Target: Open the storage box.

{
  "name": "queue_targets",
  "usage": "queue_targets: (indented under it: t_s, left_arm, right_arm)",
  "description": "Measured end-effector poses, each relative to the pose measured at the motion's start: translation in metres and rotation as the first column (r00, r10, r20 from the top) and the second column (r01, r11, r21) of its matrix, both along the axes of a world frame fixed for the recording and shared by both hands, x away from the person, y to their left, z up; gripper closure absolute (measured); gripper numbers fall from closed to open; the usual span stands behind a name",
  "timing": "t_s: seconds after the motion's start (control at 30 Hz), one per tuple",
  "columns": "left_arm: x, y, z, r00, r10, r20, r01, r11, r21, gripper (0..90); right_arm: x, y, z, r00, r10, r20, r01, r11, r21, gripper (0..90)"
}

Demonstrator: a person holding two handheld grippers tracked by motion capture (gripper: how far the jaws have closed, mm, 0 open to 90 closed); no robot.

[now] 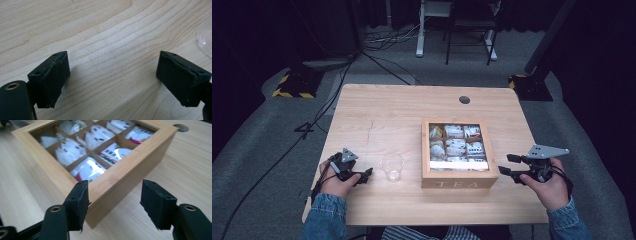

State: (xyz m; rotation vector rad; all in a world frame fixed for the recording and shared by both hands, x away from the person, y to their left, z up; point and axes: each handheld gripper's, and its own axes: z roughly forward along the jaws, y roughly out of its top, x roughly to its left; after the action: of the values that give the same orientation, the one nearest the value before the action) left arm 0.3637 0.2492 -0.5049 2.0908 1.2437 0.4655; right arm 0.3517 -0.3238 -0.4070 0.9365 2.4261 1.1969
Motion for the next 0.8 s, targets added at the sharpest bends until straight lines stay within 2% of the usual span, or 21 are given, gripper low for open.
queue_targets:
  t_s: [0.1,0.23,0.33,0.43,0.57,0.8]
  left_arm:
    - [0.000,0.000,0.000,1.0000,-0.001,0.000,0.001,1.0000,0.001,12.0]
    - [0.000,0.000,0.000,1.0000,0.000,0.000,0.000,1.0000,0.000,12.0]
    - [0.000,0.000,0.000,1.0000,-0.001,0.000,0.001,1.0000,0.001,12.0]
    - [0.000,0.000,0.000,1.0000,-0.001,0.000,0.001,1.0000,0.001,12.0]
    - [0.000,0.000,0.000,1.0000,0.000,0.000,0.000,1.0000,0.000,12.0]
    - [0.000,0.000,0.000,1.0000,0.000,0.000,0.000,1.0000,0.000,12.0]
  right_arm:
    - [-0.003,0.011,-0.001,0.9962,0.052,-0.070,-0.055,0.997,-0.051,31.4]
    - [-0.004,0.018,-0.004,0.9943,0.073,-0.078,-0.079,0.994,-0.073,28.9]
    - [-0.005,0.025,-0.009,0.9917,0.061,-0.114,-0.072,0.993,-0.099,24.2]
    - [-0.004,0.028,-0.015,0.9902,0.041,-0.133,-0.056,0.993,-0.106,26.8]
    - [-0.003,0.030,-0.023,0.9902,0.033,-0.136,-0.050,0.990,-0.128,29.6]
    - [-0.001,0.032,-0.032,0.9882,0.052,-0.144,-0.073,0.987,-0.145,38.4]
